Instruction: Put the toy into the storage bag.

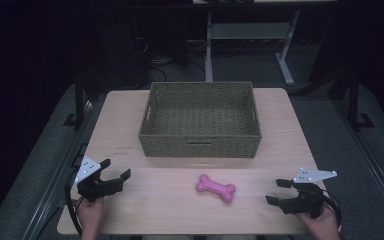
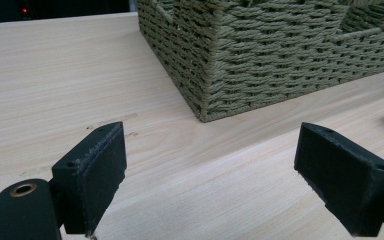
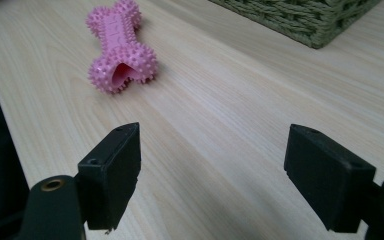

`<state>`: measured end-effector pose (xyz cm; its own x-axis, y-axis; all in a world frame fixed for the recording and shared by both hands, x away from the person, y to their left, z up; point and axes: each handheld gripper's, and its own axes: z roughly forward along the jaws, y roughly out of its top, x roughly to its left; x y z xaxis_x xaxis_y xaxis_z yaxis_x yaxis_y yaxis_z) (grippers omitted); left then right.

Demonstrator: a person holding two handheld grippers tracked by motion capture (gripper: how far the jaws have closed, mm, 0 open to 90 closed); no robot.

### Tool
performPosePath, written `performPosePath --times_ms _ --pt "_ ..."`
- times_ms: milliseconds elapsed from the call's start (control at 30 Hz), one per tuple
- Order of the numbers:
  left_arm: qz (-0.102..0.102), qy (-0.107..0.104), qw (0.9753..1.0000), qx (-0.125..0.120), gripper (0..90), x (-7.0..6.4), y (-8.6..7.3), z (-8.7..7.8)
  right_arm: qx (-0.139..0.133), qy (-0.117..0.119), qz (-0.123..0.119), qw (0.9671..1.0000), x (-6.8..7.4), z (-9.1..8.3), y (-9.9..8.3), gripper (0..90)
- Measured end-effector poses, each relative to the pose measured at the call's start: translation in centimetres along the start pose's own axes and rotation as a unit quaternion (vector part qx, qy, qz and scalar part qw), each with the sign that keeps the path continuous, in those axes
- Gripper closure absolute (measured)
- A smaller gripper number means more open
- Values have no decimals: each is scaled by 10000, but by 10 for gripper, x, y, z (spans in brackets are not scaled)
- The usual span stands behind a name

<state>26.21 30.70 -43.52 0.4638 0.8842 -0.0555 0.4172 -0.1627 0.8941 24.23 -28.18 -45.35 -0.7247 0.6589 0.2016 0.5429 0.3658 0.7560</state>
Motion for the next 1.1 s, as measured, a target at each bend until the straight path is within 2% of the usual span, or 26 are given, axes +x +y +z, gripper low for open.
performPosePath --times_ms 233,300,567,1100 --pt "-22 -4 10000 -12 128 1 -1 -1 71 61 -93 9999 3 4 4 220" --pt "-21 -9 10000 -15 128 1 -1 -2 174 103 -131 9997 7 7 9 213" --pt "-12 -32 10000 -63 128 0 -1 -3 307 194 -356 9987 20 13 21 213" --pt "-16 4 10000 -60 128 1 -1 -4 527 373 -621 9960 28 25 39 199"
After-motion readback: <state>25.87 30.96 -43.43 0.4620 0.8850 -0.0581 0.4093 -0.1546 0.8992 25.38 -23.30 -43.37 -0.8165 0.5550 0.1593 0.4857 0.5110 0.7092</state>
